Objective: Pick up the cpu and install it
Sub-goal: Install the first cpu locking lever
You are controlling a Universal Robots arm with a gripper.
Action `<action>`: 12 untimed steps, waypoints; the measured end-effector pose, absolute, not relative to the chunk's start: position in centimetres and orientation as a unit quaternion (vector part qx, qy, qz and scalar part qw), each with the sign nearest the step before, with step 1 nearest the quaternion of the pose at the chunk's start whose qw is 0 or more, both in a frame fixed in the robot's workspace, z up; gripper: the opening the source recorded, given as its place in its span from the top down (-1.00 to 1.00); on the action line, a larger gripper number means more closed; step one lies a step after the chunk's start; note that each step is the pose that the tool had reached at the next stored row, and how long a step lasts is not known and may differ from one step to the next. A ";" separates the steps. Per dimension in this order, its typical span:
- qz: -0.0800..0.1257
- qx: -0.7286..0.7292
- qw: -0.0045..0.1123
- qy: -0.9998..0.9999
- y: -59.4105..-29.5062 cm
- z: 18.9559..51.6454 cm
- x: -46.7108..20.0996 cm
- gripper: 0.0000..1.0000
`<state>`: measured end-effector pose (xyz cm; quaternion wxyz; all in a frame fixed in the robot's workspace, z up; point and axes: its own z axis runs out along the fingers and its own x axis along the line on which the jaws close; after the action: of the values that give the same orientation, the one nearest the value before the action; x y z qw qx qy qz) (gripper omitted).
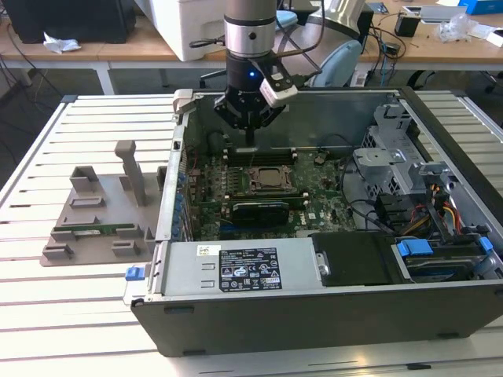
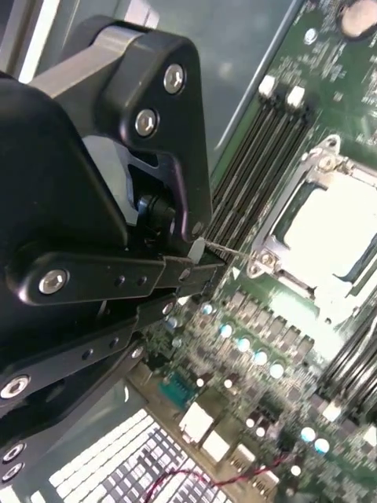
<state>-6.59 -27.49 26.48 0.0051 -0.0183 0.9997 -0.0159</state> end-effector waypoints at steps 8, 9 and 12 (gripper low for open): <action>-0.016 -0.018 0.004 1.000 -27.5 26.5 -3.7 0.79; -0.016 -0.018 0.004 1.000 -27.5 26.5 -3.4 0.79; -0.016 -0.018 0.004 1.000 -27.5 26.5 -3.3 0.79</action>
<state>-3.25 -27.49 26.48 0.0037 -0.0183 0.9997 -0.0159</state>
